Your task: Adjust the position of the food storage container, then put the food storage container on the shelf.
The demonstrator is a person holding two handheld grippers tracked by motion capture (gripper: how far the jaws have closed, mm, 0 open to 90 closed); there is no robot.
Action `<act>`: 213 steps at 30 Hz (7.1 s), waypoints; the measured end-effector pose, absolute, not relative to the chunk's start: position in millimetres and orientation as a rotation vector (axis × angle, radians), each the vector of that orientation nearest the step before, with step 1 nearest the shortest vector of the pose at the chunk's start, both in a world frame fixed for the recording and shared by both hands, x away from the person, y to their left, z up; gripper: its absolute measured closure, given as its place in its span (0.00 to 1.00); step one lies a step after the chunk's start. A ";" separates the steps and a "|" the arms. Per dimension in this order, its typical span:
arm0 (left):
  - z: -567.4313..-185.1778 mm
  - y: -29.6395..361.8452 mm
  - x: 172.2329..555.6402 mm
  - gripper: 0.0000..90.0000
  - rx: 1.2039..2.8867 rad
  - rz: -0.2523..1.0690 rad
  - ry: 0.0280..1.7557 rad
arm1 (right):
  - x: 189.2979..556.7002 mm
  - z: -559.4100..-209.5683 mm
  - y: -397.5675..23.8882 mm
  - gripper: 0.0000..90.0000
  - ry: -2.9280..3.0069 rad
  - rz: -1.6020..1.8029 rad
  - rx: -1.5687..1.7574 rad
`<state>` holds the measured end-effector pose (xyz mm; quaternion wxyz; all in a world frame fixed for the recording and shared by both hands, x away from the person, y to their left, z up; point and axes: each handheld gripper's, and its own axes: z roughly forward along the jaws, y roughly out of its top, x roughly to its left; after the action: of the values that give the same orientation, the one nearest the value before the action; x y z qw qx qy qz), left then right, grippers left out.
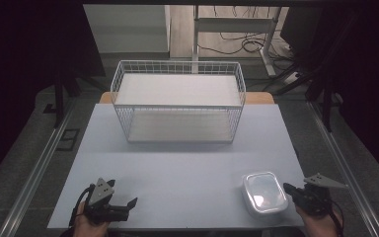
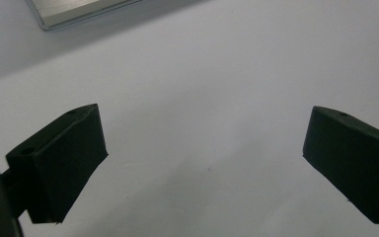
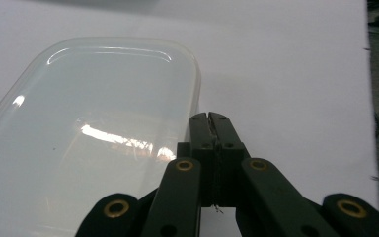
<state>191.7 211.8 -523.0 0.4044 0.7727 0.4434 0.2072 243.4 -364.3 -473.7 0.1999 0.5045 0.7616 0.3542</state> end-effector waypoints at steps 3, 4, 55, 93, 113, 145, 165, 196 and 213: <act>-523.2 212.6 192.8 0.03 1.938 0.521 1.131 | 235.1 -468.0 -365.2 0.99 2.098 1.006 1.418; -523.5 212.8 193.2 0.03 1.936 0.519 1.134 | 230.4 -464.6 -365.8 0.99 2.092 1.014 1.420; -526.4 211.2 196.6 0.03 1.947 0.518 1.149 | 299.4 -488.0 -364.6 0.99 2.245 0.898 1.478; -525.9 210.2 196.5 0.04 1.962 0.516 1.127 | 312.1 -487.3 -251.3 0.99 2.524 1.052 1.287; -526.2 208.3 196.3 0.05 1.961 0.522 1.090 | 326.7 -492.7 -176.0 0.99 2.631 1.100 1.120; -526.8 206.0 195.8 0.05 1.968 0.493 1.026 | 265.2 -489.7 -227.4 0.11 2.395 1.198 0.954; -523.2 200.2 215.0 0.08 1.894 0.379 0.948 | 275.5 -490.5 -218.5 0.04 2.415 1.203 0.966; -496.3 120.4 309.5 0.06 2.035 0.264 0.842 | 321.6 -471.0 -155.4 0.13 2.567 1.209 0.945; -511.4 135.9 288.6 0.37 1.922 0.007 0.935 | 316.3 -486.9 -152.3 0.35 2.654 1.264 1.090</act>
<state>288.6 135.9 -511.4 0.4811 0.7883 0.3835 0.0029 316.3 -152.3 -486.9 0.0032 0.3478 0.8465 0.4031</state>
